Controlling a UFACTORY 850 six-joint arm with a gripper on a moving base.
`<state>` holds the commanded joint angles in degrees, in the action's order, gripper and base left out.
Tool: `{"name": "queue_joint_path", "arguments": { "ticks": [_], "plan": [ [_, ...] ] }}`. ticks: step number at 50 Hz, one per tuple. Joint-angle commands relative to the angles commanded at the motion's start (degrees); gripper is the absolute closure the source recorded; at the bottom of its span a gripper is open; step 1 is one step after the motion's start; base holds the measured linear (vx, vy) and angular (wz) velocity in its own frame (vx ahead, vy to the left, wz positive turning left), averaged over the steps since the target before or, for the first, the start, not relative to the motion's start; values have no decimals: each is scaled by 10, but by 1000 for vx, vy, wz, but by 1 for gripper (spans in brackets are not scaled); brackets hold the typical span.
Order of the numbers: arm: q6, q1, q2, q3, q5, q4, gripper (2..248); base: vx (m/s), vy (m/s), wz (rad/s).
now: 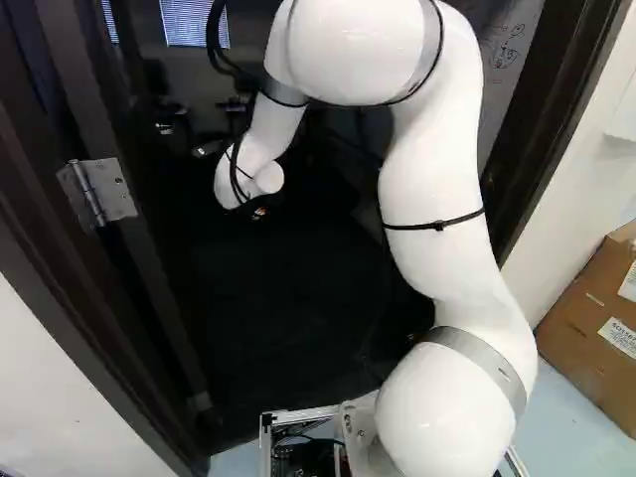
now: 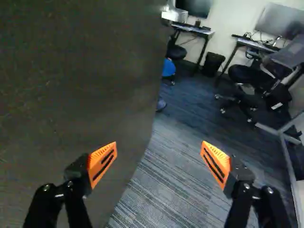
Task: Open the door and move inside
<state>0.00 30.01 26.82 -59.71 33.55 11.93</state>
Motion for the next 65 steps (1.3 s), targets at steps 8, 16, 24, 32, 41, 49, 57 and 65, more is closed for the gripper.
{"name": "queue_joint_path", "arguments": {
  "ticks": [8, 16, 24, 32, 41, 49, 57, 65],
  "plan": [
    [0, -4, -20, 25, 0, -21, 3, 0, 0, 0],
    [0, -8, -40, 50, 0, -43, 3, 0, 0, 0],
    [0, -12, -59, 74, 0, -65, 3, 0, 0, 0],
    [0, -16, -79, 98, 0, -86, 3, 0, 0, 0],
    [0, -22, -102, 126, 0, -112, 3, 0, 0, 0],
    [0, -29, -122, 150, 0, -134, 3, 0, 0, 0],
    [0, -38, -143, 174, 1, -156, 3, 0, 0, 0],
    [0, -47, -161, 195, 3, -175, 3, 0, 0, 0]
  ]
}}
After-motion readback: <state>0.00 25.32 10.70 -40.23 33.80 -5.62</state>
